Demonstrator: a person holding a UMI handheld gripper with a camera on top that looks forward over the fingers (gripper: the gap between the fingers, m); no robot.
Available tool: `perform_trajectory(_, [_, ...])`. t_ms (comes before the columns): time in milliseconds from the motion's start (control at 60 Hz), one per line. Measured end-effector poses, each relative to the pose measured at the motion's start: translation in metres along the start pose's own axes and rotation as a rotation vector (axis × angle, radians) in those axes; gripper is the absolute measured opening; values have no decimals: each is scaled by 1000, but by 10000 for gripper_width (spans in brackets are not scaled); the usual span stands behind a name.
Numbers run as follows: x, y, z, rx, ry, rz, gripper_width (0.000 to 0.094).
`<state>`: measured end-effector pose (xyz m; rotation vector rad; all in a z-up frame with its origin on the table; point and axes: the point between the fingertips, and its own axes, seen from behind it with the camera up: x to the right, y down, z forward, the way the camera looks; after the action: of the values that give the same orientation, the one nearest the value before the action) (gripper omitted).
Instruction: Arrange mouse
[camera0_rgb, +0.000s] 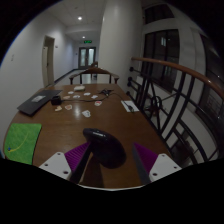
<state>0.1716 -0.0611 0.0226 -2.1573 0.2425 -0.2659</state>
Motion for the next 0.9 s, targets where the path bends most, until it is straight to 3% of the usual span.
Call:
perform_trajectory(233, [6, -14, 27, -39, 38, -24, 828])
perform_trajectory(283, [9, -12, 28, -49, 58, -11, 783])
perform_trajectory(350, [9, -13, 44, -55, 63, 17, 561])
perform_trajectory(500, [16, -17, 47, -36, 114, 76, 423])
perform_trajectory(617, [20, -23, 22, -52, 183, 37, 406])
perform_trajectory(717, [-3, -71, -28, 48, 215, 42, 407])
perform_trajectory(800, [-50, -113, -61, 148, 179, 76, 406])
perform_trajectory(900, [-124, -132, -102, 195, 113, 60, 403])
